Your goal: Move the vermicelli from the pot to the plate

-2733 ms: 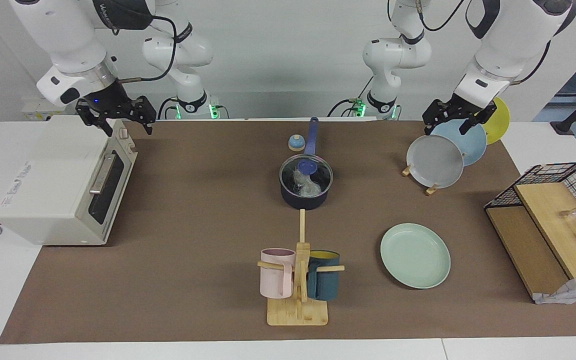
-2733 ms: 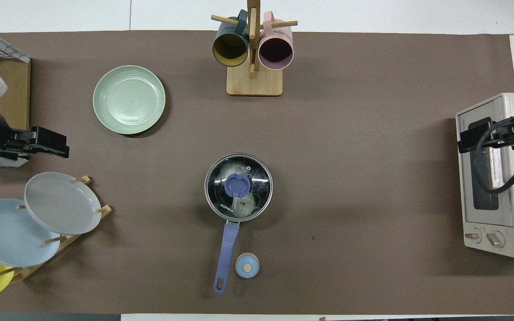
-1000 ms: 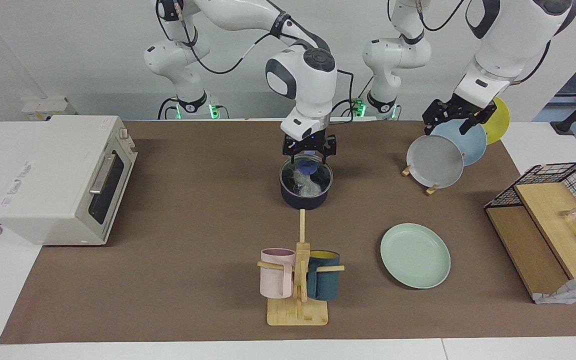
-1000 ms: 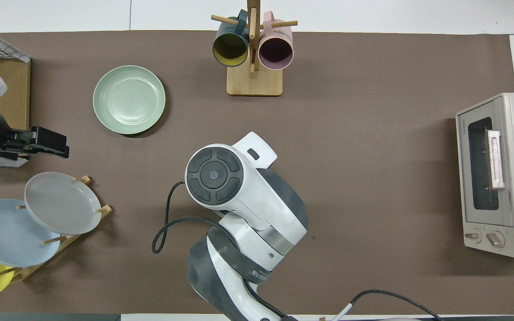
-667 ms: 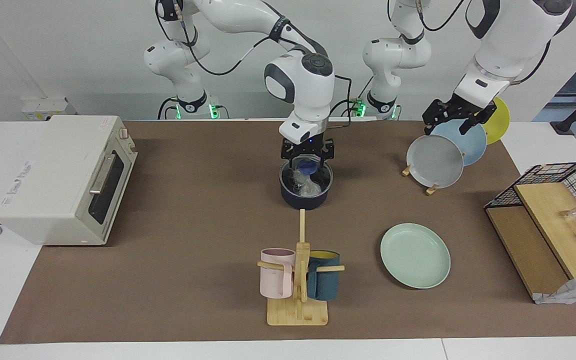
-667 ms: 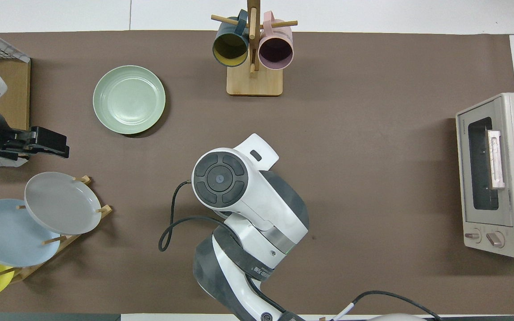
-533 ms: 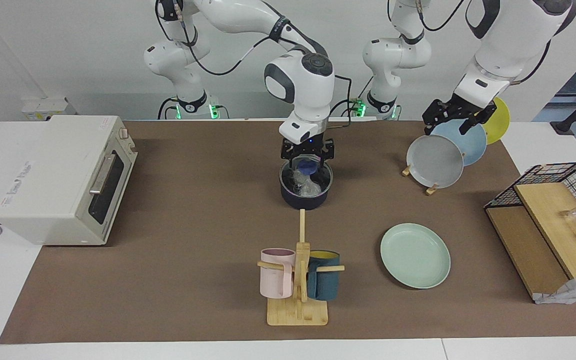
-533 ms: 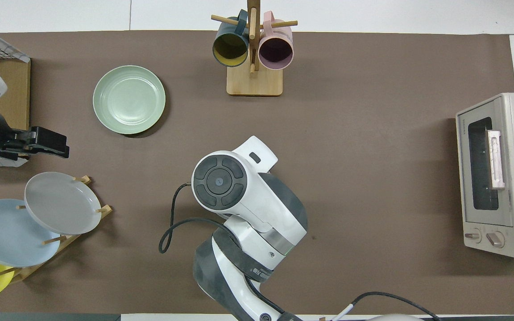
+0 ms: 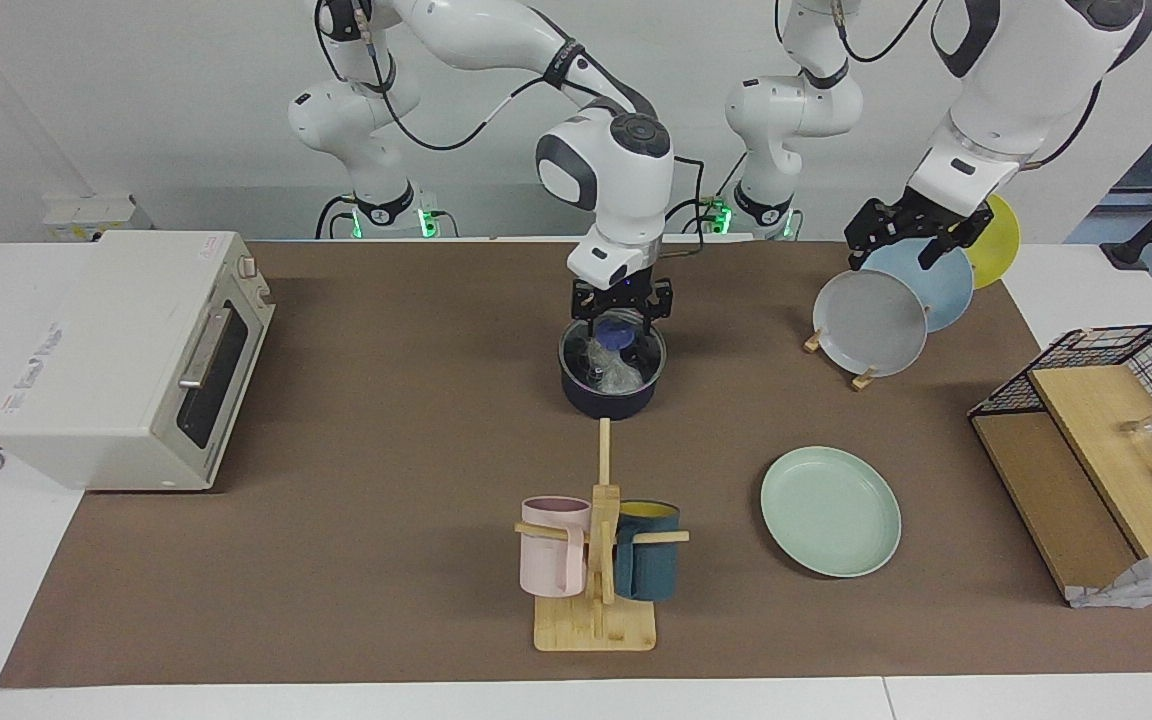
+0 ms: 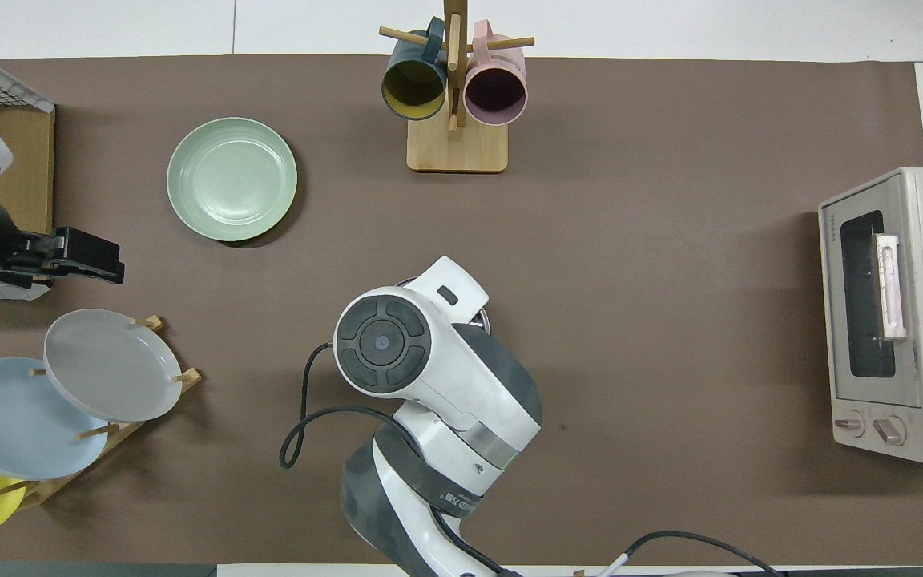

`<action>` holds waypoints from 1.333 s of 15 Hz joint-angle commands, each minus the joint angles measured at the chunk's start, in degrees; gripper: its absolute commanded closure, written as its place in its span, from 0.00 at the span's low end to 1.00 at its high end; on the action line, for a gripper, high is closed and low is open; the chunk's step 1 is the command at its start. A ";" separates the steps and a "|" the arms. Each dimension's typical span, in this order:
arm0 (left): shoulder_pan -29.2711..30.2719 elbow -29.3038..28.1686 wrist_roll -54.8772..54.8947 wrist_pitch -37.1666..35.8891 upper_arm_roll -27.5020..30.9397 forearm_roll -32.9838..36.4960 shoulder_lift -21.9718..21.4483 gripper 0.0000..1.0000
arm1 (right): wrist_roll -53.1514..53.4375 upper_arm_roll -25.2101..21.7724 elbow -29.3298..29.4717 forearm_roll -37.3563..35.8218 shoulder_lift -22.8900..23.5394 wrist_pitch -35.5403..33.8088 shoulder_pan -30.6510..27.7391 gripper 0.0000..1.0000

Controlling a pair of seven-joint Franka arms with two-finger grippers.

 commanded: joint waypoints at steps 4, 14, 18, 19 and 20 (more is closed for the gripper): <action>0.40 0.47 -0.09 -1.27 -0.36 1.28 -0.35 0.00 | 1.09 0.13 -2.87 -1.03 -1.38 2.33 -0.16 0.17; 0.40 0.47 -0.44 -1.10 -0.36 1.19 -0.35 0.00 | 0.74 0.13 0.45 -1.30 -1.20 0.32 -1.03 0.49; -0.12 -1.28 -0.44 -0.40 -0.45 1.28 -1.23 0.00 | -6.52 0.04 6.53 -1.04 -2.60 -8.56 -5.24 0.49; -0.38 -2.16 -0.44 1.78 -0.45 1.28 -1.41 0.00 | -9.77 0.04 6.09 -0.95 -3.39 -9.09 -7.43 0.49; -0.47 -3.12 -0.52 3.54 -0.80 1.19 -1.84 0.00 | -12.41 0.04 6.00 -0.77 -3.66 -9.88 -9.72 0.49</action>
